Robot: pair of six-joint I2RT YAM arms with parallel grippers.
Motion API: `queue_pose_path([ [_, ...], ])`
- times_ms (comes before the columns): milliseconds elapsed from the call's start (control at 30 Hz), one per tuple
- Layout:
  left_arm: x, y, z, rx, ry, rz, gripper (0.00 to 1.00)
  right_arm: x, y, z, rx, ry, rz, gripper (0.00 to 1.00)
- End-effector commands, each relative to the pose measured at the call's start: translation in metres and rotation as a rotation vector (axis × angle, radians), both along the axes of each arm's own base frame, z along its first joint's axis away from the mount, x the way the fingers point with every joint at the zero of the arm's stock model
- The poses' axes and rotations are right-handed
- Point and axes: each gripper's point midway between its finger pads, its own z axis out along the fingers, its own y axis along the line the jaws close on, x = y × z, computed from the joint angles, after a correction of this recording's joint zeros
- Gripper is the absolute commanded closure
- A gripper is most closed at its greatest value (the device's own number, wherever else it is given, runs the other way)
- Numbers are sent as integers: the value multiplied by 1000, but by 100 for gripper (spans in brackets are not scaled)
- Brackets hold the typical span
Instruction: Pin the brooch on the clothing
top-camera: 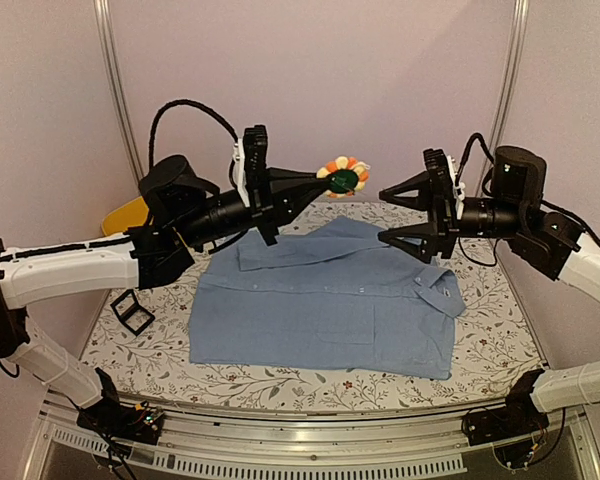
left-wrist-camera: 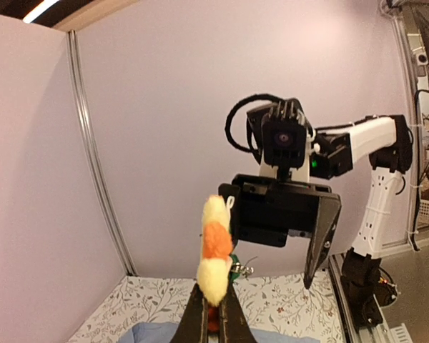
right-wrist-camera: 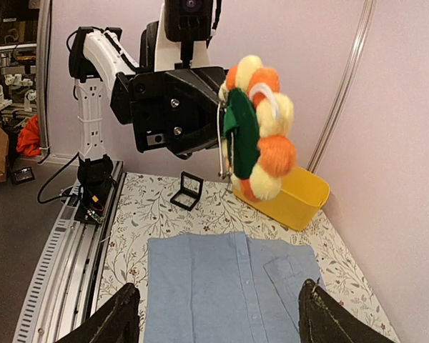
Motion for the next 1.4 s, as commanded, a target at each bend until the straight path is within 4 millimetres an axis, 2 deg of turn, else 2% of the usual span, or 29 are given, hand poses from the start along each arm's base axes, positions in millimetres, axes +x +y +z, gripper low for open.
queue_pose_path([
  [0, -28, 21, 66, -299, -139, -50, 100, -10, 8, 55, 256, -91, 97, 25],
  [167, -31, 17, 67, -328, -155, -86, 100, -28, 23, 69, 342, -128, 181, 27],
  [400, -38, 12, 65, -347, -150, -163, 100, -30, 38, 75, 402, -142, 245, 31],
  [733, -41, 5, 59, -319, -131, -206, 100, -28, 46, 73, 400, -147, 265, 47],
  [1133, -36, 2, 57, -257, -138, -163, 100, -21, 43, 63, 320, -139, 186, 44],
  [1233, -15, -9, 47, -132, -96, -61, 100, -16, 40, 59, 237, -136, 133, 38],
  [1367, 9, -8, 29, 36, -69, 87, 100, 0, 30, 39, 63, -99, 4, 27],
])
